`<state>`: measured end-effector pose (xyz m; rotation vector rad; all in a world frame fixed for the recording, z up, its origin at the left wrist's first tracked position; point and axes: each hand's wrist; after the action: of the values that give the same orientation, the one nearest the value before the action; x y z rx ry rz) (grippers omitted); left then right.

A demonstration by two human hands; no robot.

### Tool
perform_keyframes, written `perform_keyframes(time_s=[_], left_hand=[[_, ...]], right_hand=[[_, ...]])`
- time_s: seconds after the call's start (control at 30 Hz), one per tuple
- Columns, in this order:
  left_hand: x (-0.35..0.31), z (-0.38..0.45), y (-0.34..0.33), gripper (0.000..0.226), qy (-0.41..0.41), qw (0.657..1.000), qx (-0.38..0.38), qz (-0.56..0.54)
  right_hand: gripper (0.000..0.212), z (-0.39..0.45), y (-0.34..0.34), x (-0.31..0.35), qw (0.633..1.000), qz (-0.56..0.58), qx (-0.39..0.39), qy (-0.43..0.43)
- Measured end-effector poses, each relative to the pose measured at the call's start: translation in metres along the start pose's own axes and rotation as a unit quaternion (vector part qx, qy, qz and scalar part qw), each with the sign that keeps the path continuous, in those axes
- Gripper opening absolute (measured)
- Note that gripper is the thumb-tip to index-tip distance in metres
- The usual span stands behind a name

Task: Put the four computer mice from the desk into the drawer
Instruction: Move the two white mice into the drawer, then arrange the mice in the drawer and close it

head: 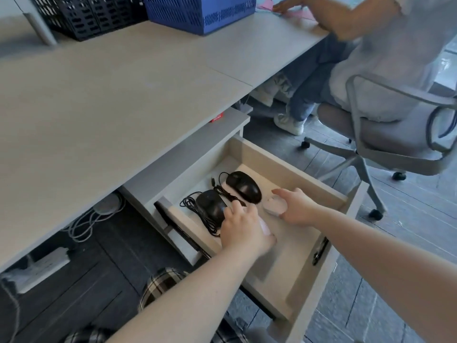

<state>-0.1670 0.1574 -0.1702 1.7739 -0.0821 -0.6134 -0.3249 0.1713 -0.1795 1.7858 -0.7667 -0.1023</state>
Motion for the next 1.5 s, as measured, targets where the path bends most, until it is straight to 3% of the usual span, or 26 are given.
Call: perform_keyframes(time_s=[0.17,0.37,0.63,0.97,1.1,1.23,1.33,1.5], left_hand=[[-0.009,0.004,-0.026,0.073,0.051,0.997,0.049,-0.026],[-0.011,0.01,-0.041,0.092,0.079,0.995,0.06,-0.019],[-0.006,0.012,-0.038,0.106,0.104,0.99,0.079,-0.061],[-0.007,0.009,-0.036,0.108,0.098,0.993,0.064,-0.033],[-0.004,0.011,-0.023,0.106,0.048,0.997,0.052,0.011],[0.001,0.023,-0.001,0.071,-0.011,1.0,0.008,0.024],[0.002,0.035,0.025,0.04,-0.066,0.995,-0.057,0.045],[0.003,0.047,0.071,0.029,-0.164,0.968,-0.161,0.095]], right_hand=[[0.079,0.001,-0.013,-0.004,0.999,-0.025,0.022,0.021],[0.095,0.004,-0.021,-0.005,0.993,-0.085,0.036,0.078],[0.108,0.006,-0.023,-0.01,0.991,-0.091,0.06,0.083],[0.101,-0.001,-0.018,-0.009,0.991,-0.092,0.052,0.085],[0.061,-0.009,-0.003,-0.01,0.996,-0.055,-0.033,0.054],[0.032,-0.023,0.013,-0.017,0.975,-0.048,-0.218,-0.001],[0.032,-0.034,0.018,-0.018,0.947,-0.074,-0.309,-0.051],[0.055,-0.055,0.018,-0.018,0.932,0.054,-0.322,-0.158]])
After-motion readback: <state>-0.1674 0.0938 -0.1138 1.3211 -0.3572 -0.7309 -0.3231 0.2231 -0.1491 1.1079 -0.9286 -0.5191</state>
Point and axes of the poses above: each hand's wrist, its own z-axis towards the middle knuckle, its own y-axis out of the back of the hand, x = y × z, and after that the axes turned 10 degrees about -x, right-handed
